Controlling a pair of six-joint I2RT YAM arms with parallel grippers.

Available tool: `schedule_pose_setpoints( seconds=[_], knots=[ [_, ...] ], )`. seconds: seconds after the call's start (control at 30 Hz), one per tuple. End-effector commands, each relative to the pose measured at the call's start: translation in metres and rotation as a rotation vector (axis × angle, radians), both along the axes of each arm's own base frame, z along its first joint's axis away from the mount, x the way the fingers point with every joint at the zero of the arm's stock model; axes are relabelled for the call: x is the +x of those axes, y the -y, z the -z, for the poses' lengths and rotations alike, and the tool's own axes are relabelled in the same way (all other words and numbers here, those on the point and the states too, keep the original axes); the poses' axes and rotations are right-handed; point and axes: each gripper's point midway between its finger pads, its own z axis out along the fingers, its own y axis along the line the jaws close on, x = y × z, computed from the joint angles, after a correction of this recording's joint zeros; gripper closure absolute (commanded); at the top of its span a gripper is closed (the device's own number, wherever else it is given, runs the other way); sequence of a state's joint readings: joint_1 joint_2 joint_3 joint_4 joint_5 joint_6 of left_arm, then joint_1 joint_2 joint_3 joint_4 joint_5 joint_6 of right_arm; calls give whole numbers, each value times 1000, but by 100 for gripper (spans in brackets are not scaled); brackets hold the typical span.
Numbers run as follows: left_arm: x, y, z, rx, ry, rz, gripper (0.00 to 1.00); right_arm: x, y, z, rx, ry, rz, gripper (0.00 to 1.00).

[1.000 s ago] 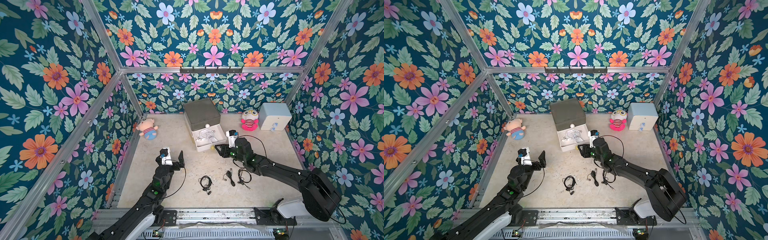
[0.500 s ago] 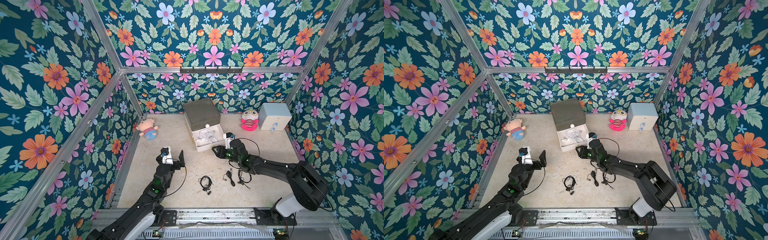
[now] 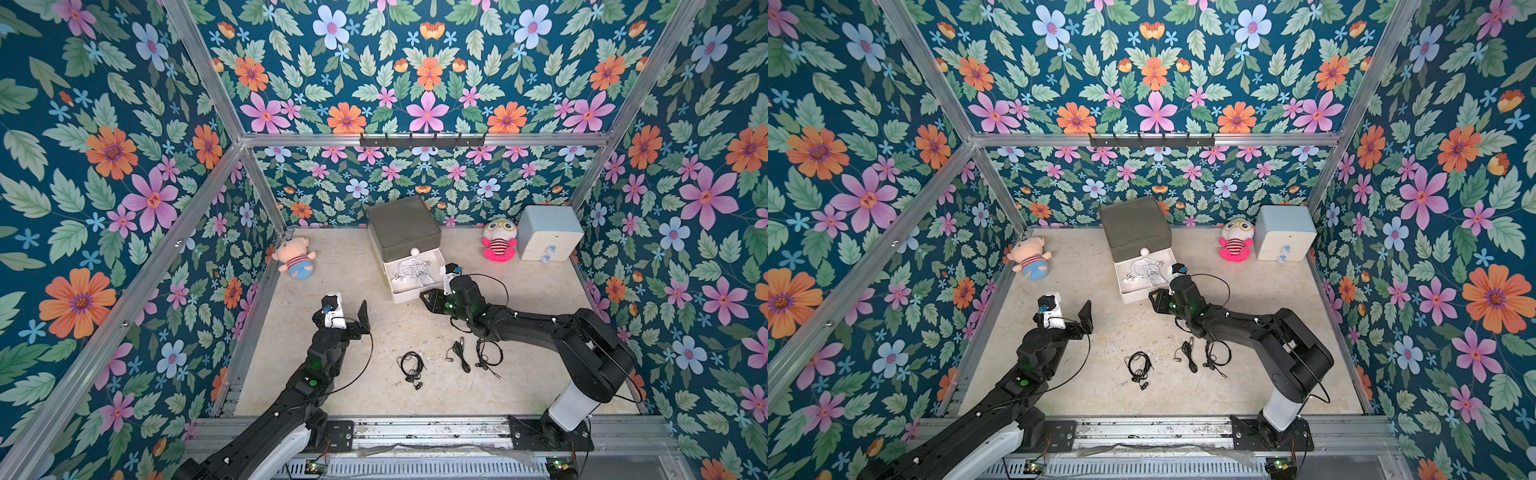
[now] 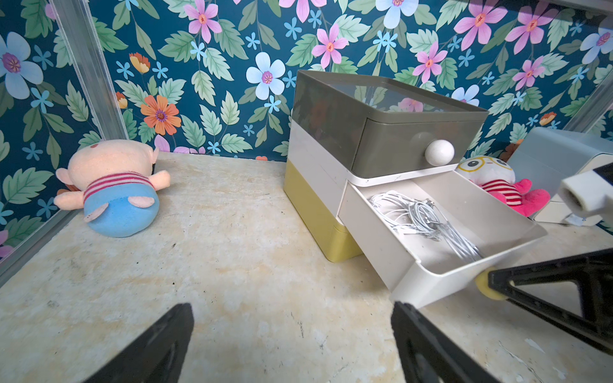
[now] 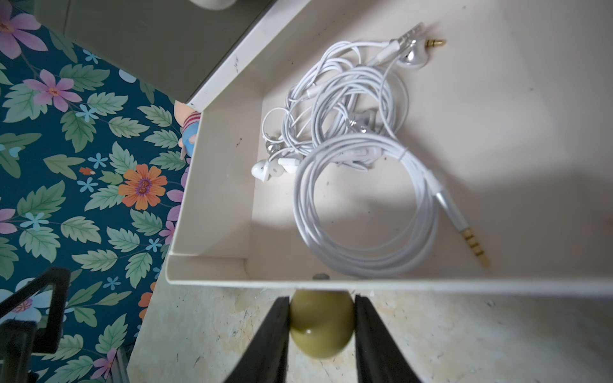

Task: Place the wired earphones into the drawer by color
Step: Close the drawer of the storage box.

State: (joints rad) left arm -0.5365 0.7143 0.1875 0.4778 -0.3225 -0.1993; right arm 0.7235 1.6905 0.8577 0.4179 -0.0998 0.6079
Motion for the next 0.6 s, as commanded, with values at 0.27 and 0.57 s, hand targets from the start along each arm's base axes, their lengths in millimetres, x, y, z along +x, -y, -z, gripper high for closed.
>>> schedule_pose_setpoints(
  seconds=[0.27, 0.57],
  knots=[
    [1, 1, -6, -4, 20, 2, 1, 5, 2, 1, -17, 1, 22, 70],
    [1, 0, -6, -5, 21, 2, 1, 15, 4, -15, -28, 34, 62, 71]
  ],
)
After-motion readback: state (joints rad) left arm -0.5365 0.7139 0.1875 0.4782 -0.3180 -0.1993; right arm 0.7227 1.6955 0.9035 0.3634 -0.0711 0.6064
